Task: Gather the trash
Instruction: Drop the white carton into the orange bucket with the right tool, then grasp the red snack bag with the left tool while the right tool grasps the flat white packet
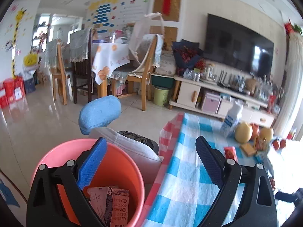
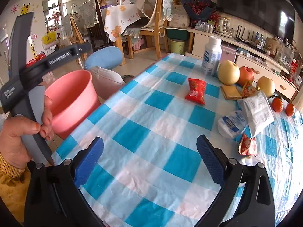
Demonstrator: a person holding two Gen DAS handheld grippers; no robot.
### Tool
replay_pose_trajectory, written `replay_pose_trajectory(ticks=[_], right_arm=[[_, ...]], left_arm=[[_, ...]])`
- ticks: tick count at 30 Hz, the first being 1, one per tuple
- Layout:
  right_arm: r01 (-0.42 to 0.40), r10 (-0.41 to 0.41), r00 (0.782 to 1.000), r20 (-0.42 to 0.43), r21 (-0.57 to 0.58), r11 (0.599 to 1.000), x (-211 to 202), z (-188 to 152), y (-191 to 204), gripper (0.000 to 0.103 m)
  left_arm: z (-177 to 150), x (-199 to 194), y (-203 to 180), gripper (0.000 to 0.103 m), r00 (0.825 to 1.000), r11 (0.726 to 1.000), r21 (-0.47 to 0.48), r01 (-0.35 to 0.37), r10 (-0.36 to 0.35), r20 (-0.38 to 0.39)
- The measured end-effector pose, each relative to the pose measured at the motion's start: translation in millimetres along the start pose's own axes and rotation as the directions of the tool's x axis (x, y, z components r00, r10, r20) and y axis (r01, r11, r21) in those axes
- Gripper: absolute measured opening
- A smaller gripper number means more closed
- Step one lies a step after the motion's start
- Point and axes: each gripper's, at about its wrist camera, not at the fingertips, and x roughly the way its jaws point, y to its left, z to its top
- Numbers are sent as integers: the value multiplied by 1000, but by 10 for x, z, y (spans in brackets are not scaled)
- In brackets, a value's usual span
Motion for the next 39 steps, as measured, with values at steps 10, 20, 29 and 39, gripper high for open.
replay_pose_trajectory(ticks=[10,20,29,39], right_arm=[[112,-111,992,-63,8,994,-143,-111,-310,99],[198,-195,980,-40,107,974,-471,-147,-906,99],[161,-169,985,24,195,968,-782,-220,-1388,99],[185,-200,980,22,294,938,-886,-348,-2024,99]], left_arm=[[-143,51,-434,94,996,989,128,70,-63,-57],[-250,74,-792,94,990,974,195,114,-95,-106],[-329,86,-1086,94,976,957,225,182,-147,-161],[-504,134,-1588,94,954,897,348,271,-202,-222]])
